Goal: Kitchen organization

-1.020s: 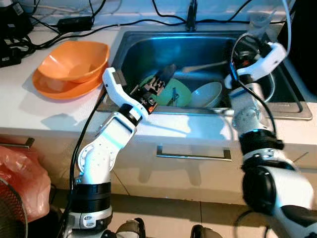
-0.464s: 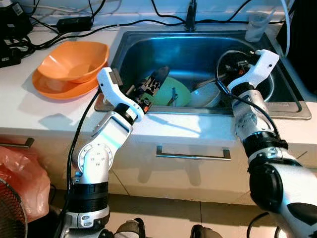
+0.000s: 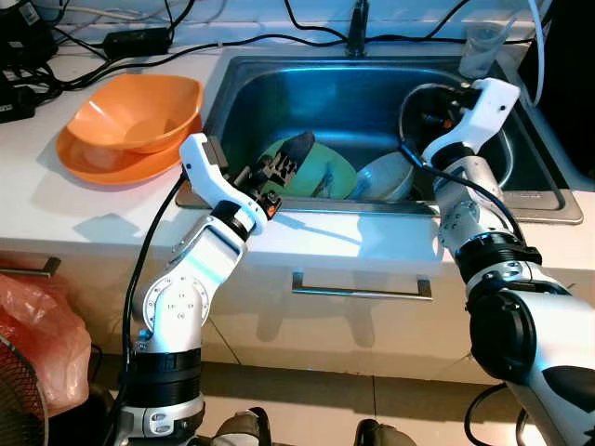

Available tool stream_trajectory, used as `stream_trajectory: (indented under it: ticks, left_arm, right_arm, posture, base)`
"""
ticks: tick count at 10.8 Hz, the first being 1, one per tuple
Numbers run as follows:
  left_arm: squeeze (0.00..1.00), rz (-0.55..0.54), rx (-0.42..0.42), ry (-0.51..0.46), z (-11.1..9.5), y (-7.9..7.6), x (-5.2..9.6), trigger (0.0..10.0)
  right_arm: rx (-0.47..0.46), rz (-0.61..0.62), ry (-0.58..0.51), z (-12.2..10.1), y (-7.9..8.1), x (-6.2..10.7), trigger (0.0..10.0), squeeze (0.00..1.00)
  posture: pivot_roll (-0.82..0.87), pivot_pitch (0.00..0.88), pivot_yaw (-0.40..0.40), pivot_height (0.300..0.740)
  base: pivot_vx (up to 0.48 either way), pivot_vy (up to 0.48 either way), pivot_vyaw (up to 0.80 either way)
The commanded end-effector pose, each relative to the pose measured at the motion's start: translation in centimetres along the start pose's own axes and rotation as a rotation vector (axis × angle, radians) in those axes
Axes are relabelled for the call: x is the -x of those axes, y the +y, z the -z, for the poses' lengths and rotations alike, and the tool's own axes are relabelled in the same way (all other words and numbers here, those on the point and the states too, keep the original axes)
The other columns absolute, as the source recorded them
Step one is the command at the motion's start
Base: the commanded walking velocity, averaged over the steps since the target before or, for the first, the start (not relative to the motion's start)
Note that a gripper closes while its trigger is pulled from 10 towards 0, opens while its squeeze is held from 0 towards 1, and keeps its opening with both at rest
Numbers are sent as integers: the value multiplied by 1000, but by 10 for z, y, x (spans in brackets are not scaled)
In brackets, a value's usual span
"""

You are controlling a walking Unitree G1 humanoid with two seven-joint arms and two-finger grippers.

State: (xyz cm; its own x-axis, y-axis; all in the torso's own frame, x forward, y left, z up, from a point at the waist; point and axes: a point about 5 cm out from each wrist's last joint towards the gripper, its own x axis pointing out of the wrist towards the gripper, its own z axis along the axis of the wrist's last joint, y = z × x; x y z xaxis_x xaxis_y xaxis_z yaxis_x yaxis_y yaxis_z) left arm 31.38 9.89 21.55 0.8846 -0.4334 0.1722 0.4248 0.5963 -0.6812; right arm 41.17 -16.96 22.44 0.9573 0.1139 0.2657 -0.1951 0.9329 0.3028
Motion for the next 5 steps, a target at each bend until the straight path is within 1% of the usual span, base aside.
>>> stream_trajectory:
  ticks: [1,5]
  left_arm:
    - [1000,-9,-22,0,-2,0,4,10000]
    - [1000,-1,-41,-8,-6,-1,-1,10000]
  right_arm:
    - [16,-32,-25,-9,7,-5,10000,1000]
    - [-20,-54,-35,-10,10,-7,10000,1000]
  posture:
    - [119,167,61,740]
    - [112,152,64,740]
  base:
    - [0,0,0]
    - [0,0,0]
